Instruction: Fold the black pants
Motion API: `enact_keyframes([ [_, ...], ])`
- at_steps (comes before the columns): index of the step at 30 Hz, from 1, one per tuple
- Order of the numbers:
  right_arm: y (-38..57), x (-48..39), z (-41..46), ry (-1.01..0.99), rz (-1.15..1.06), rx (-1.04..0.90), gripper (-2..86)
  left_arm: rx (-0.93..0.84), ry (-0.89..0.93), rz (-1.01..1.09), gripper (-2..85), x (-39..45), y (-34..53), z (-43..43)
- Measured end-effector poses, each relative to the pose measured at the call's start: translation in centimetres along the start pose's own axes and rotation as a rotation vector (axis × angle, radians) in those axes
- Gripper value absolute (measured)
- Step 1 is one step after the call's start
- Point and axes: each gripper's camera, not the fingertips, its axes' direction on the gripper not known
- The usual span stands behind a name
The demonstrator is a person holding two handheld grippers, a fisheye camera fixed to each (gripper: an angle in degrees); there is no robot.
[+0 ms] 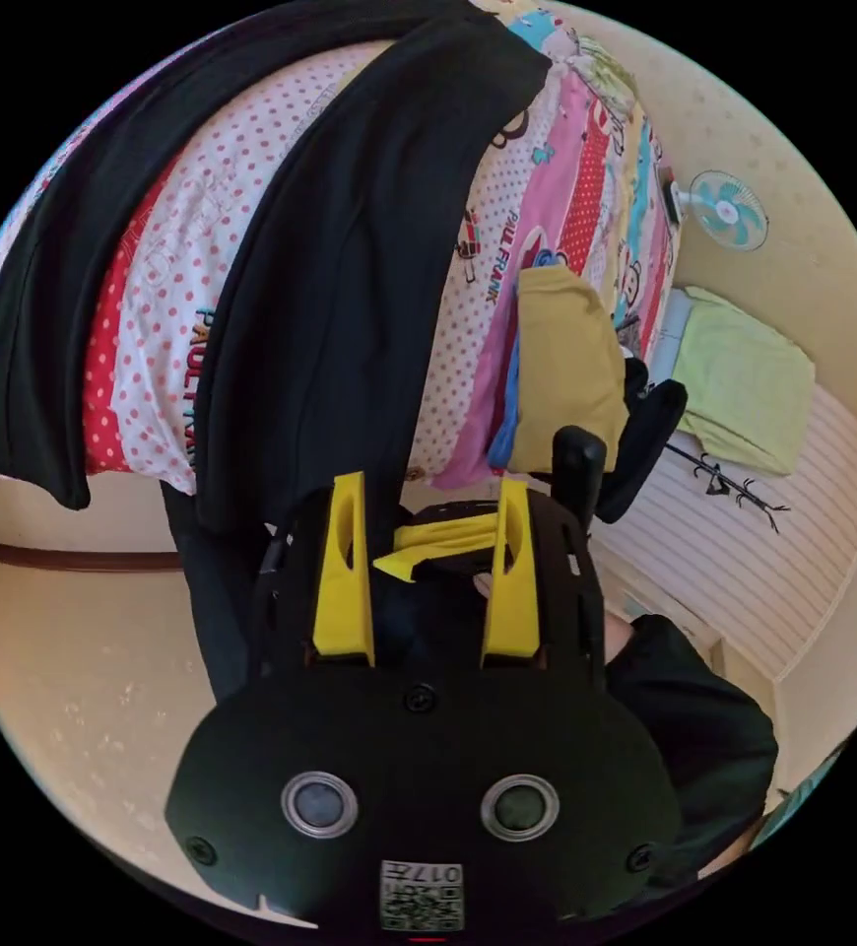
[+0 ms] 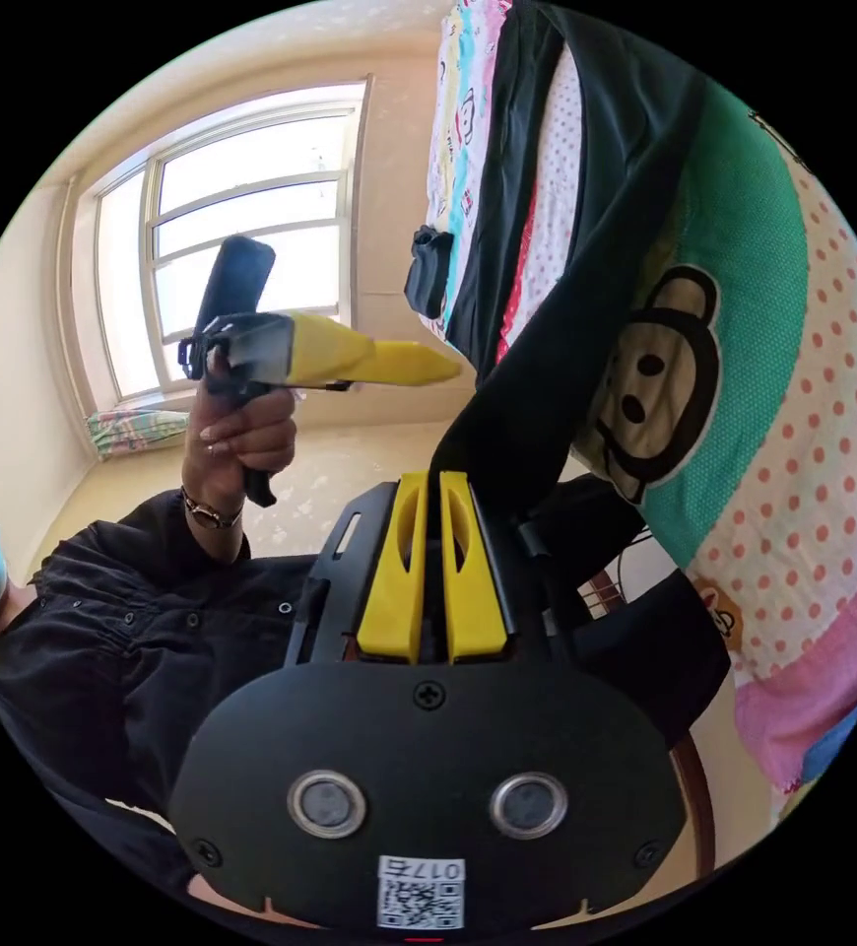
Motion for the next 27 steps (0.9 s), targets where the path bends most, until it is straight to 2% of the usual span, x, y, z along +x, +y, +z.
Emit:
enact_keyframes([
  [2,0.3,-0.6,0.4,-0.020,-0.017,0.020,2.8,-0.108,-0.044,0.008,11.5,0.4,-1.0,2.6],
  [3,0.5,-0.9,0.6,-0.013,-0.020,0.027,2.8,-0.131,-0.141,0.008,7.1,0.6,-1.1,3.6],
  [5,0.9,-1.1,1.0,0.007,-0.019,0.015,2.9,-0.116,-0.275,0.028,4.1,0.7,-0.7,4.1],
  [11,1.0,-1.3,0.8,0.091,0.020,-0.209,3.7,-0.036,-0.038,0.061,3.3,-1.3,2.1,2.0],
  [14,-2.5,-2.9,-1.9,0.242,0.014,-0.307,11.2,0.014,0.065,0.079,2.8,-2.3,3.4,-0.8],
  [15,-4.9,-3.4,-3.8,0.339,0.032,-0.274,16.4,0.023,0.107,0.082,2.8,-2.8,3.9,-2.1],
  [17,-9.3,-3.8,-7.3,0.458,0.054,-0.154,17.2,0.027,0.171,0.084,2.8,-3.6,4.5,-3.8],
  [18,-12.6,-3.7,-9.9,0.486,0.064,-0.033,16.8,0.031,0.209,0.087,2.8,-4.2,4.8,-5.0],
  [22,-23.5,0.6,-17.2,0.312,0.202,0.434,16.5,0.059,0.308,0.077,2.9,-6.2,5.9,-8.4],
  [27,-31.4,6.1,-19.3,0.259,0.360,0.813,15.7,0.055,0.442,0.059,3.0,-8.9,7.1,-14.0],
])
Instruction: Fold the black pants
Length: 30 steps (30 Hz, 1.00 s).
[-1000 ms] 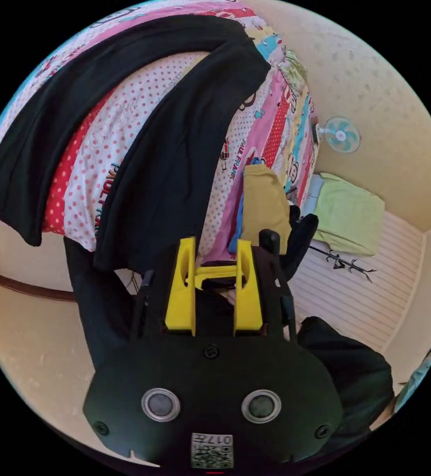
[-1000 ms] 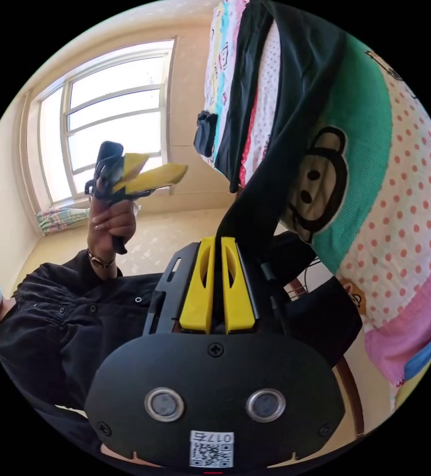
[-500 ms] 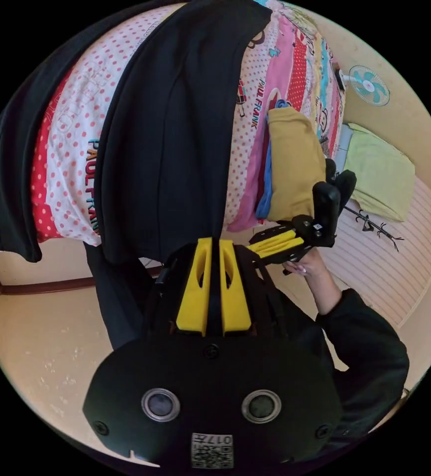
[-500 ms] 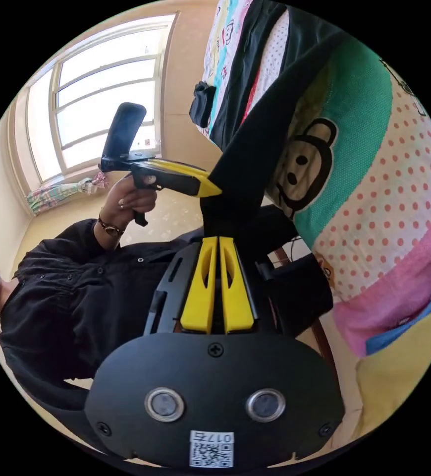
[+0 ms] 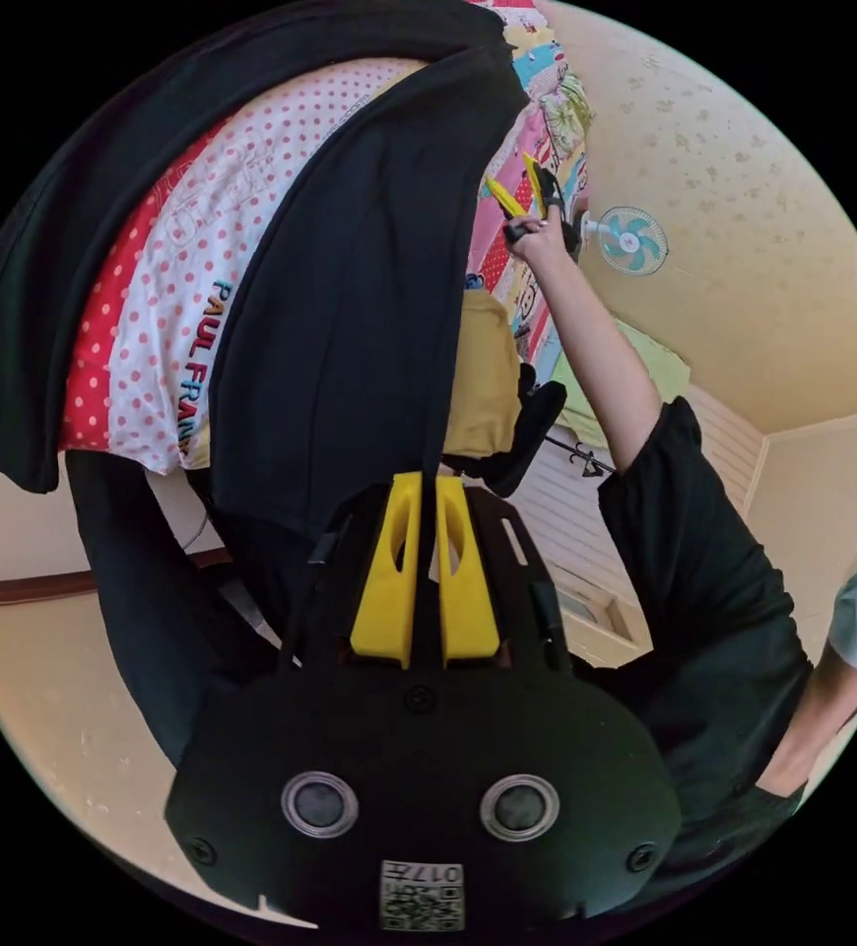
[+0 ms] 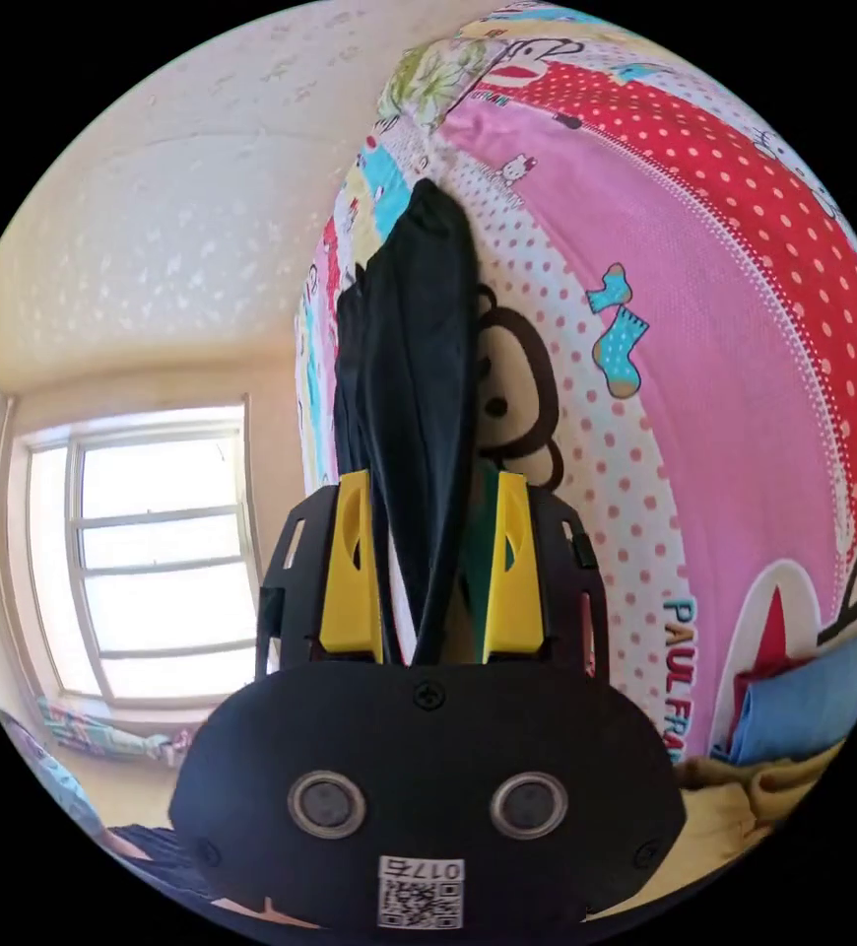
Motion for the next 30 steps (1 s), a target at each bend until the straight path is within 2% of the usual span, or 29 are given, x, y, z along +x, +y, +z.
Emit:
enact_keyframes([
  [1,-0.9,0.1,1.6,0.003,0.017,0.038,14.5,-0.004,0.029,-0.008,3.0,0.0,0.0,-0.7],
  [5,-2.4,-2.0,6.1,0.073,-0.042,0.058,6.8,-0.007,0.379,-0.021,3.0,-0.7,-0.2,-7.2],
  [7,-2.0,-6.8,7.7,0.099,-0.145,0.176,4.5,0.014,0.513,-0.038,3.0,-1.9,-0.1,-10.5],
  [9,-2.0,-11.4,10.3,0.089,-0.241,0.187,4.0,0.046,0.678,-0.072,2.8,-4.5,0.4,-15.0],
  [11,-2.3,-15.9,14.2,0.087,-0.312,0.155,3.9,0.079,0.820,-0.106,2.5,-7.1,0.9,-18.4],
  [15,-3.4,-24.1,28.0,0.148,-0.395,0.041,4.8,0.221,1.094,-0.144,1.9,-14.0,1.2,-25.7],
  [17,-3.3,-26.0,35.0,0.225,-0.453,-0.030,6.6,0.272,1.125,-0.191,1.9,-17.7,0.5,-28.3],
  [19,-2.6,-25.8,42.0,0.312,-0.417,-0.132,9.3,0.326,1.044,-0.257,2.1,-21.6,-0.2,-30.9],
  [21,-0.3,-25.6,43.1,0.258,-0.440,-0.089,9.6,0.433,0.781,-0.354,2.4,-25.9,0.0,-35.3],
  [23,3.1,-25.4,42.7,0.178,-0.533,-0.117,9.8,0.481,0.571,-0.364,2.6,-26.6,0.3,-38.4],
  [27,14.4,-20.7,38.5,0.252,-0.613,-0.263,11.4,0.502,0.165,-0.232,8.4,-22.6,-0.6,-42.2],
  [30,23.0,-13.9,35.6,0.242,-0.441,-0.379,11.4,0.448,-0.046,-0.153,12.0,-19.3,-3.7,-41.6],
])
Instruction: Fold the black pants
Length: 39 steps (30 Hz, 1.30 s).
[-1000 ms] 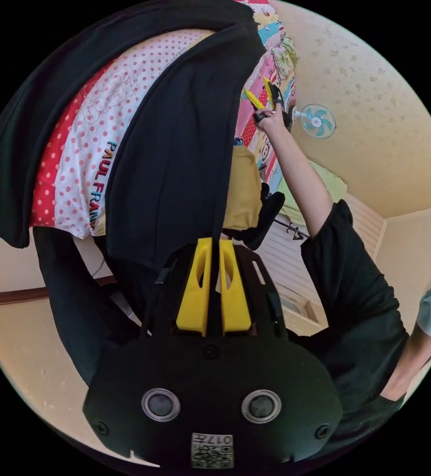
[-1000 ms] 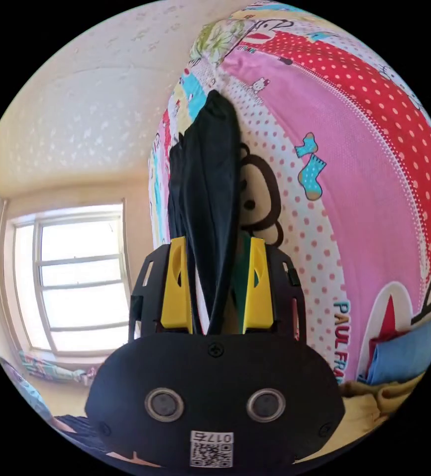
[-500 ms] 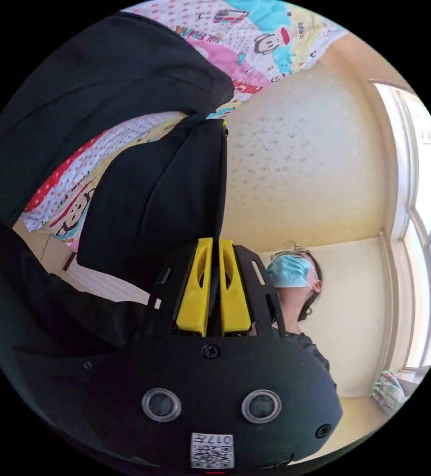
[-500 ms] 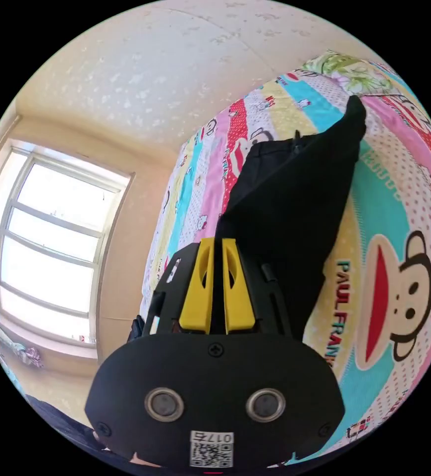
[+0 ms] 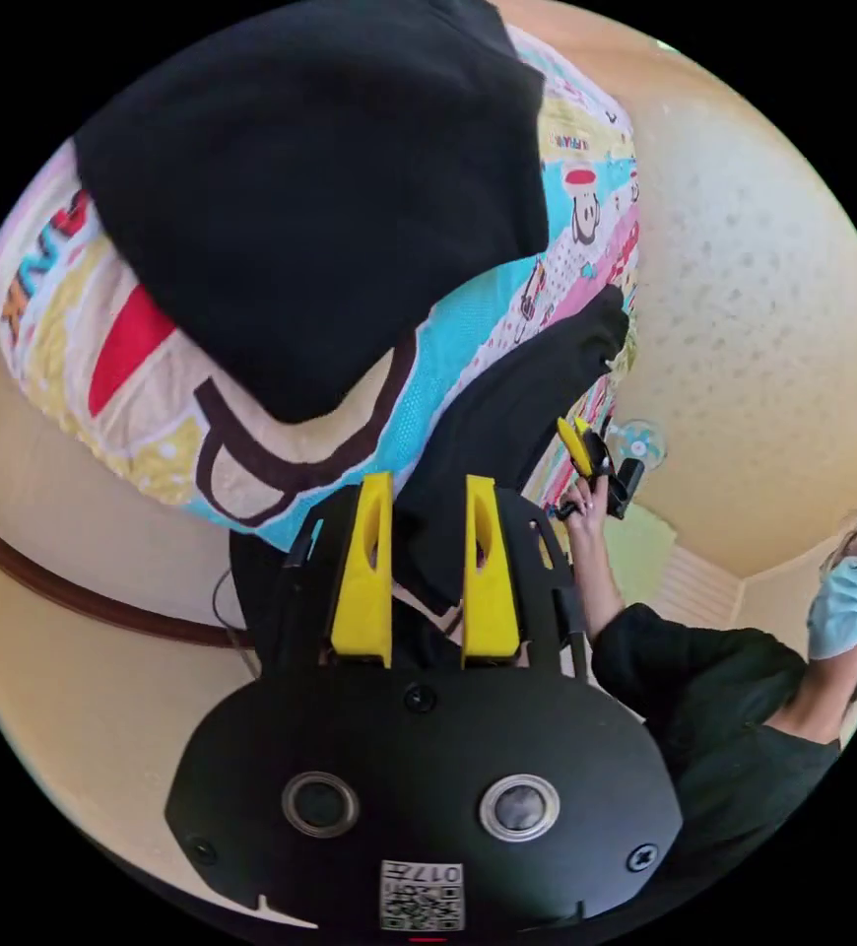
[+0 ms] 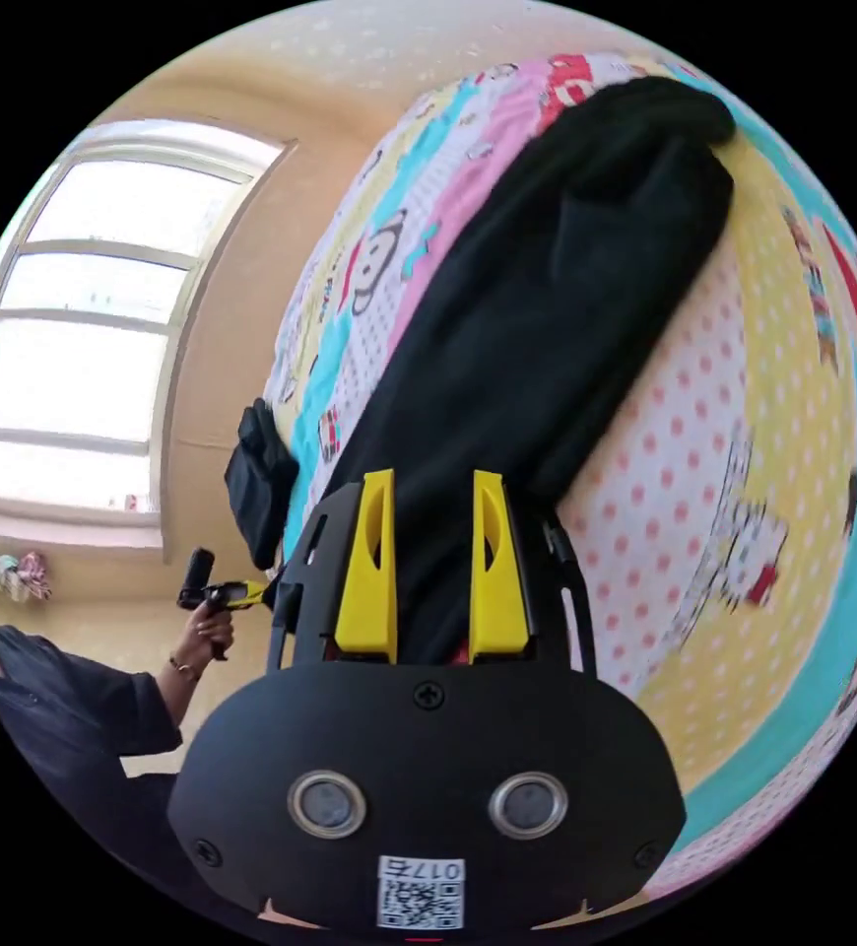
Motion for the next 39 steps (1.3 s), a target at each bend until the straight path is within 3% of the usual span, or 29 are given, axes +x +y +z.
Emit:
enact_keyframes([
  [4,11.2,0.8,5.4,-0.229,0.149,-0.126,9.5,-0.035,-0.158,0.045,11.7,2.7,-2.0,2.7],
  [6,13.3,0.4,7.7,-0.280,0.177,-0.143,8.2,-0.046,-0.276,0.069,9.1,3.7,-2.1,3.6],
  [10,12.3,0.4,8.8,-0.326,0.221,-0.173,4.2,-0.076,-0.279,0.070,6.5,4.1,-1.9,3.7],
  [15,13.4,-1.2,2.1,-0.221,0.153,-0.148,3.4,-0.266,-0.064,0.169,2.6,6.3,-0.4,4.5],
  [17,14.6,-0.8,0.5,-0.204,0.165,-0.141,3.5,-0.289,-0.148,0.184,2.5,6.5,0.8,5.2],
  [22,15.2,2.9,4.7,-0.111,0.183,-0.349,5.9,-0.271,-0.238,0.064,4.7,4.7,1.7,7.1],
  [25,14.2,4.0,1.2,-0.133,0.184,-0.150,8.3,-0.215,-0.342,0.079,9.1,7.4,1.1,6.1],
  [28,12.1,7.1,-2.0,-0.124,0.253,0.062,10.4,-0.075,-0.317,0.261,11.0,12.2,-0.3,5.0],
  [32,7.2,11.3,-1.1,-0.222,0.253,0.153,10.8,-0.044,-0.285,0.416,15.5,15.1,-5.1,8.4],
  [34,3.4,11.9,2.3,-0.244,0.173,0.040,8.3,-0.119,-0.308,0.445,18.3,14.5,-7.1,11.8],
  [36,2.2,11.0,4.2,-0.248,0.116,-0.056,6.3,-0.082,-0.360,0.450,17.5,14.1,-6.6,13.4],
  [39,3.3,10.4,6.3,-0.293,0.090,-0.212,3.2,-0.220,-0.459,0.427,6.1,12.9,-4.1,15.9],
])
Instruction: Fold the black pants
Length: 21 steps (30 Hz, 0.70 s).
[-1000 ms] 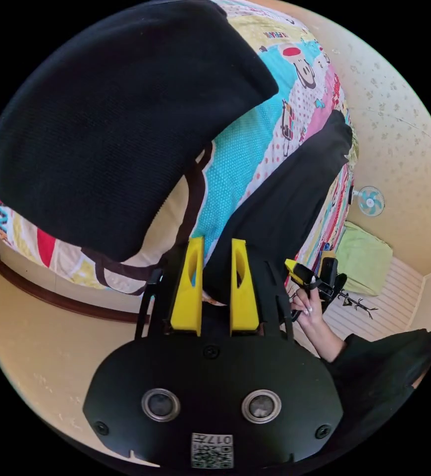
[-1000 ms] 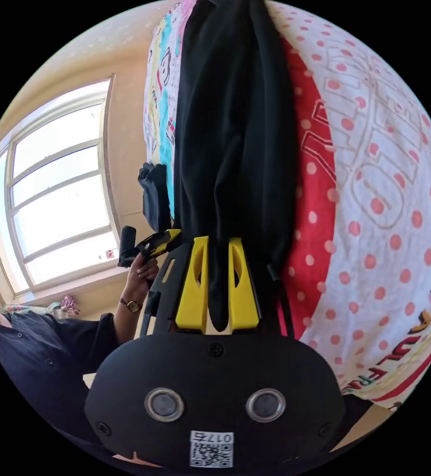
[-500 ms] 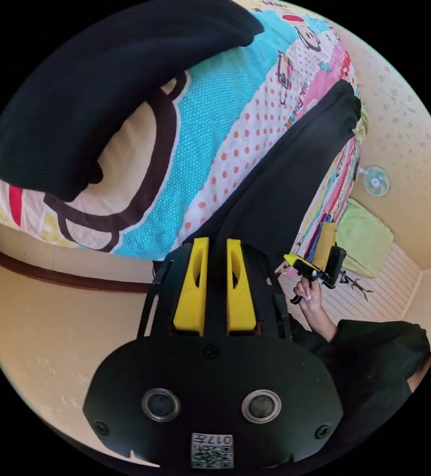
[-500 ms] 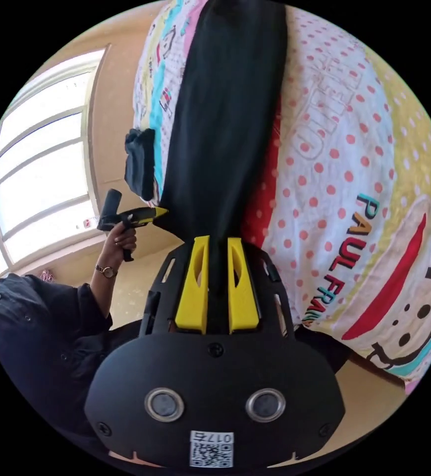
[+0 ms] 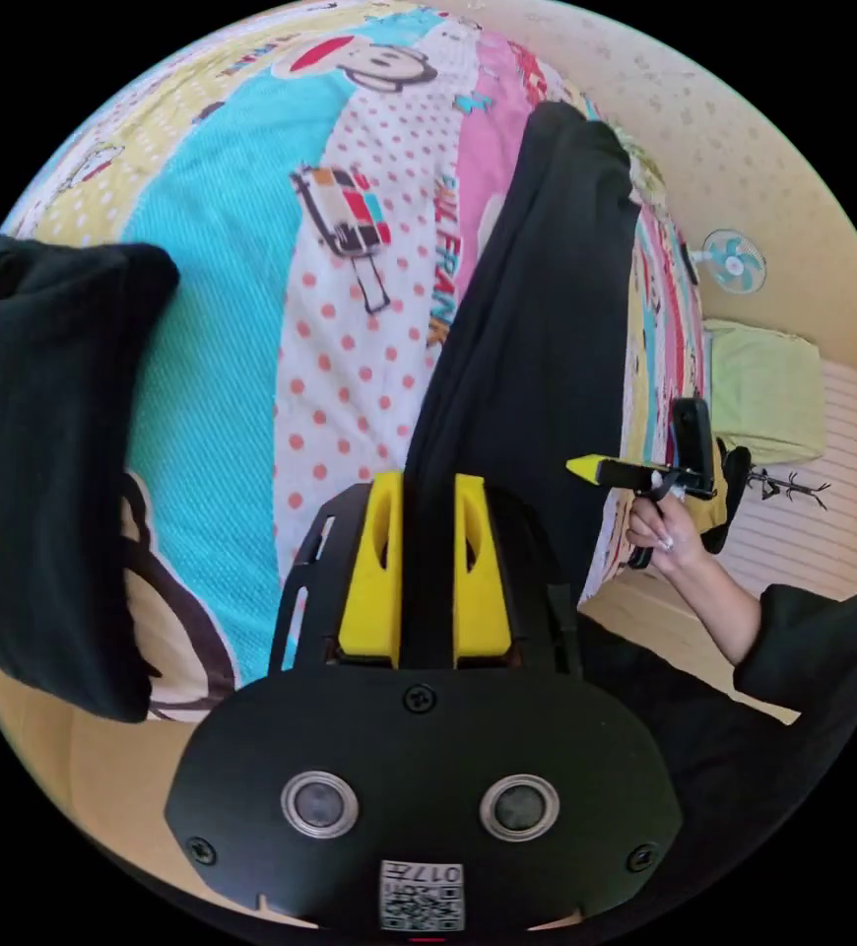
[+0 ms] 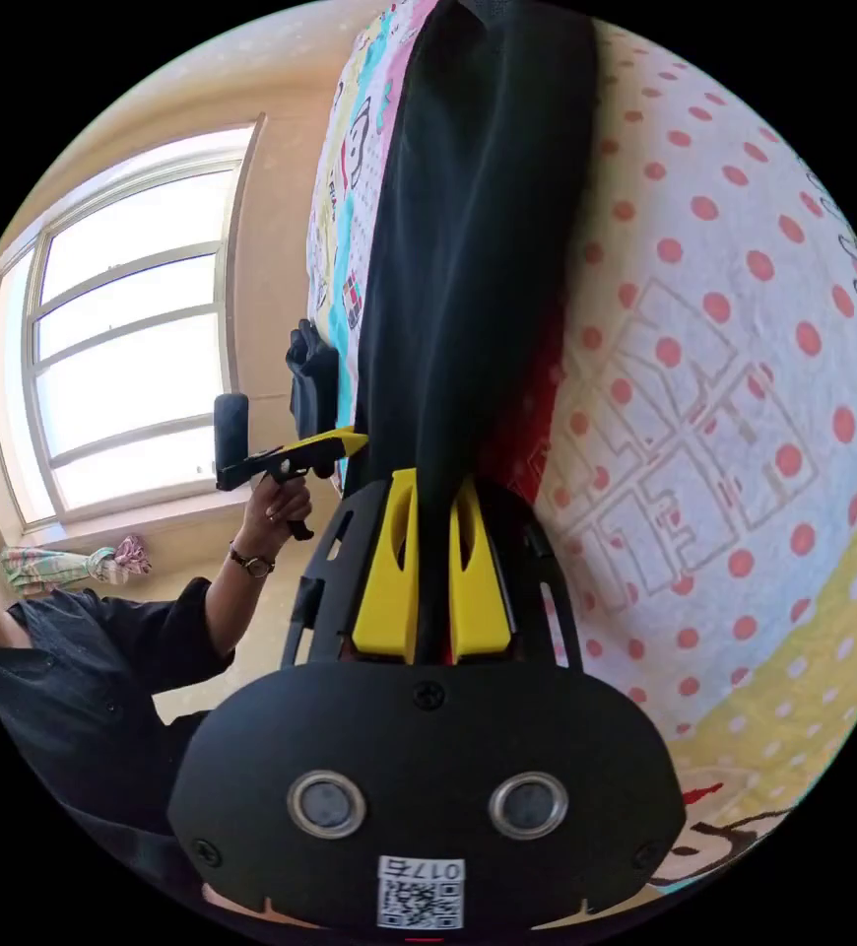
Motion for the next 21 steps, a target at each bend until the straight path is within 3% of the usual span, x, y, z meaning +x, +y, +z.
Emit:
enact_keyframes([
  [3,3.2,0.4,-0.6,0.000,0.011,-0.042,2.0,-0.047,0.208,-0.032,4.8,0.7,3.7,2.7],
  [7,10.7,-0.8,-1.4,0.190,-0.087,-0.277,1.8,-0.211,0.160,0.028,4.7,4.9,9.7,7.2],
  [11,17.7,1.4,-0.9,0.319,-0.059,-0.513,3.7,-0.400,0.117,-0.079,5.7,7.5,16.5,15.5],
  [14,18.4,4.0,-4.0,0.395,0.029,-0.500,7.0,-0.290,0.093,-0.166,7.7,7.8,17.9,16.2],
  [17,12.4,2.7,-10.3,0.346,-0.002,-0.219,8.5,-0.010,0.177,-0.172,8.1,8.6,15.8,13.8],
  [19,4.5,-0.7,-12.9,0.391,-0.160,-0.058,9.9,0.165,0.182,-0.147,8.2,9.3,13.6,12.5],
  [21,-2.5,-4.1,-12.5,0.528,-0.274,-0.019,11.2,0.277,0.172,-0.069,8.2,10.6,9.3,12.0],
])
